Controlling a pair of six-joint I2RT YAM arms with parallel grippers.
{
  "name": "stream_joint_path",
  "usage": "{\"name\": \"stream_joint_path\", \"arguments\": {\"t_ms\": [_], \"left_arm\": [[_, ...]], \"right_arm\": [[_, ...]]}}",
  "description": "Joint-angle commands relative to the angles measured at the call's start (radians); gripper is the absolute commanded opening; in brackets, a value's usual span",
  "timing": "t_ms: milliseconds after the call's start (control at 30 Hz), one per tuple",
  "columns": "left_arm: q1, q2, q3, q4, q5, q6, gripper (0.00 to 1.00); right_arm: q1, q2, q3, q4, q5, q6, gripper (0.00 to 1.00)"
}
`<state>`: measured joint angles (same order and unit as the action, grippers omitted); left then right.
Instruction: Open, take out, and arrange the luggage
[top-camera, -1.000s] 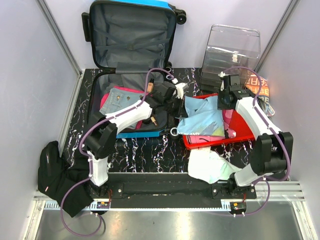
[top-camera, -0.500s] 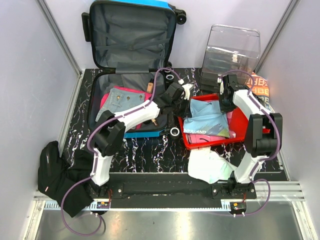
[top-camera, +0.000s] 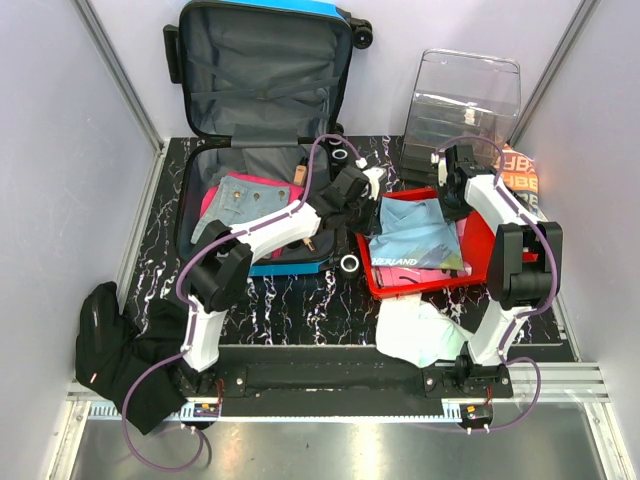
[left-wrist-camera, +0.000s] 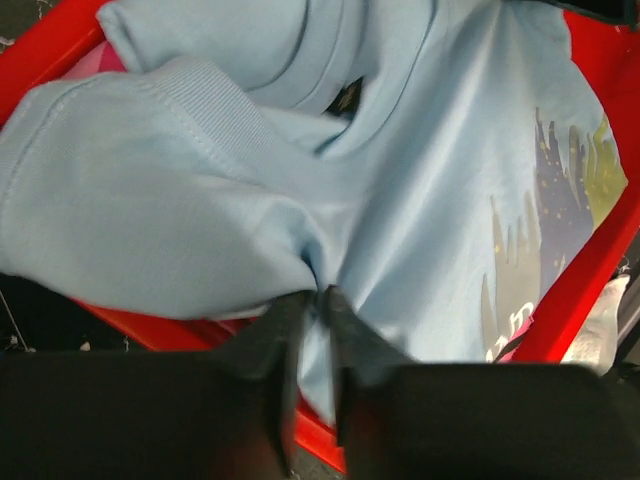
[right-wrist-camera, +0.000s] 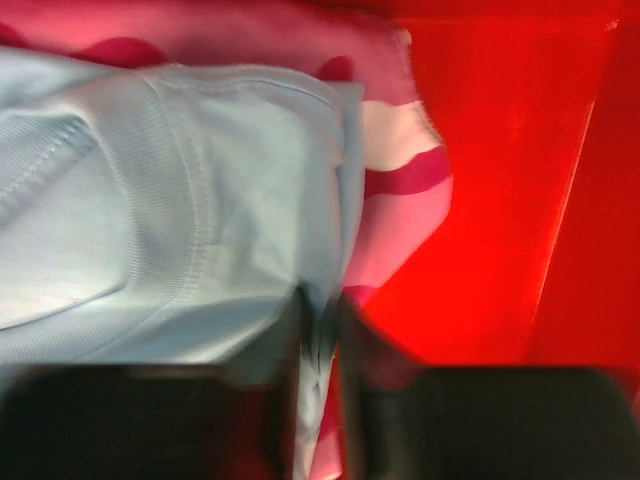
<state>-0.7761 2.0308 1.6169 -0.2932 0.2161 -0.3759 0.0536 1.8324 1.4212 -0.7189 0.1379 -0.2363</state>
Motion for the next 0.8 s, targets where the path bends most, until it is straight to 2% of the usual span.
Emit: {"name": "stream_joint_path", "arguments": {"t_ms": [0, 67, 100, 233, 333, 367, 400, 433, 500, 533, 633, 767], "left_arm": [[0.014, -0.015, 0.009, -0.023, -0.035, 0.017, 0.38], [0.017, -0.023, 0.029, -0.035, -0.063, 0.044, 0.43], [0.017, -0.027, 0.038, -0.046, -0.076, 0.057, 0.44], [0.052, -0.050, 0.092, -0.081, -0.103, 0.097, 0.45], [0.089, -0.072, 0.136, -0.116, -0.086, 0.109, 0.45], [0.100, -0.079, 0.143, -0.122, -0.071, 0.117, 0.46], [0.122, -0.096, 0.150, -0.135, -0.054, 0.121, 0.46], [0.136, -0.106, 0.147, -0.139, -0.016, 0.121, 0.47], [0.182, -0.125, 0.141, -0.147, 0.017, 0.120, 0.47], [0.201, -0.145, 0.123, -0.147, 0.037, 0.120, 0.47], [0.261, -0.199, 0.074, -0.147, 0.052, 0.144, 0.48], [0.346, -0.267, -0.011, -0.133, 0.092, 0.172, 0.48]], "right_arm": [[-0.023, -0.001, 0.054, 0.047, 0.095, -0.035, 0.37], [-0.021, -0.012, 0.064, 0.036, 0.097, -0.011, 0.51], [-0.018, -0.030, 0.068, 0.033, 0.098, 0.002, 0.54], [0.047, -0.103, 0.081, 0.027, 0.170, 0.066, 0.60], [0.167, -0.159, 0.076, 0.041, 0.245, 0.094, 0.60], [0.201, -0.168, 0.070, 0.059, 0.227, 0.129, 0.58], [0.247, -0.189, 0.062, 0.073, 0.192, 0.156, 0.56], [0.267, -0.196, 0.052, 0.090, 0.072, 0.187, 0.49], [0.294, -0.208, -0.001, 0.171, -0.044, 0.285, 0.41], [0.317, -0.205, -0.017, 0.199, -0.114, 0.317, 0.30], [0.336, -0.165, -0.048, 0.265, -0.133, 0.408, 0.12], [0.348, -0.050, -0.012, 0.289, -0.201, 0.451, 0.05]]}}
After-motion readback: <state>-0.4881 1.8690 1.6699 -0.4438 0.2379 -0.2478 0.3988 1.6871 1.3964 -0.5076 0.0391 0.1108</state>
